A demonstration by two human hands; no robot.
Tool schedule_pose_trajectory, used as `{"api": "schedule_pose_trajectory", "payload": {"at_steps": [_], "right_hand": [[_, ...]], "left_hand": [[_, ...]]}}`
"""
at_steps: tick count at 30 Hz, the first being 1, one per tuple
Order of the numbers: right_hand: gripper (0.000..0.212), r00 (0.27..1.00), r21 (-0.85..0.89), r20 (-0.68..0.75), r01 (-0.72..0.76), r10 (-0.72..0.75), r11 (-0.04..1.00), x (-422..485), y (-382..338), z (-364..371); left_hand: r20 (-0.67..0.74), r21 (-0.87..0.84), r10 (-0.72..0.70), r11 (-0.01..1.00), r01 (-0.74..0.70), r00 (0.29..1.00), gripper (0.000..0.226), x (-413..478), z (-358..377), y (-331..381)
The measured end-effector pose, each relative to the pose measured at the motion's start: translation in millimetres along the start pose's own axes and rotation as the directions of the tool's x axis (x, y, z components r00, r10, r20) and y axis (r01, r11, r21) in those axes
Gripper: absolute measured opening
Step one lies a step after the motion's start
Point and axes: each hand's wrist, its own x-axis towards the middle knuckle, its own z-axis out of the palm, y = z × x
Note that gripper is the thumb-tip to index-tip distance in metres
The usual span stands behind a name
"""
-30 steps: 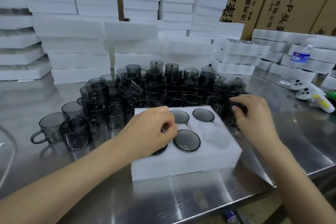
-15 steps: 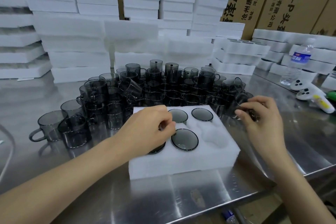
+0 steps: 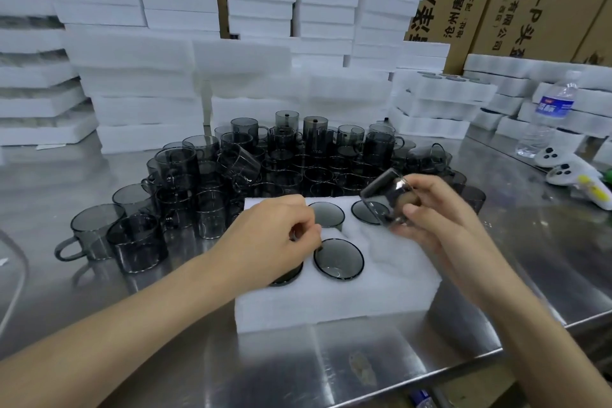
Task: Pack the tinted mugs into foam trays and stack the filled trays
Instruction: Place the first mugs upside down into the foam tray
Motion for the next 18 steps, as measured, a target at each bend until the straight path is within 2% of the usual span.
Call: {"api": "schedule_pose_trajectory", "payload": {"at_steps": [2,4,5,8,9,11,14,18], "right_hand": [[0.010,0.998,-0.188,-0.021,0.047,-0.051,0.981,-0.4,2.0,6.5],[0.022,0.992,-0.377,-0.054,0.083,-0.112,0.923,-1.0,4.6,10.8],[0.026,0.990,-0.407,-0.055,0.098,-0.132,0.908,-1.8,5.9,12.0],[0.015,0.990,-0.339,-0.038,0.114,-0.135,0.934,-3.7,9.7,10.9],[0.022,0.993,-0.274,-0.033,0.096,-0.109,0.957,-4.2,11.5,9.0],[0.050,0.998,-0.176,-0.002,0.056,-0.057,0.983,-5.0,14.8,3.0],[0.068,0.992,-0.226,0.089,0.111,-0.093,0.968,-4.7,12.2,-5.9],[0.060,0.963,-0.310,0.252,0.169,-0.091,0.936,-4.0,2.2,-22.6]], "left_hand": [[-0.003,-0.003,0.002,1.000,-0.002,1.000,0.030,0.1,0.0,-0.1],[-0.005,-0.006,0.001,1.000,-0.001,1.000,0.030,0.3,0.1,0.0],[-0.007,-0.010,-0.001,1.000,0.001,1.000,0.029,0.4,0.3,0.1],[-0.011,-0.011,-0.003,1.000,0.003,1.000,0.030,1.0,0.7,0.0],[-0.010,-0.010,-0.003,1.000,0.002,1.000,0.030,1.1,0.7,-0.1],[-0.007,-0.014,-0.001,1.000,0.001,1.000,0.030,1.3,0.7,-0.2],[-0.006,-0.018,-0.001,1.000,0.000,1.000,0.030,1.2,0.6,-0.3],[-0.005,-0.015,0.001,1.000,-0.001,1.000,0.029,1.0,0.6,-0.4]]}}
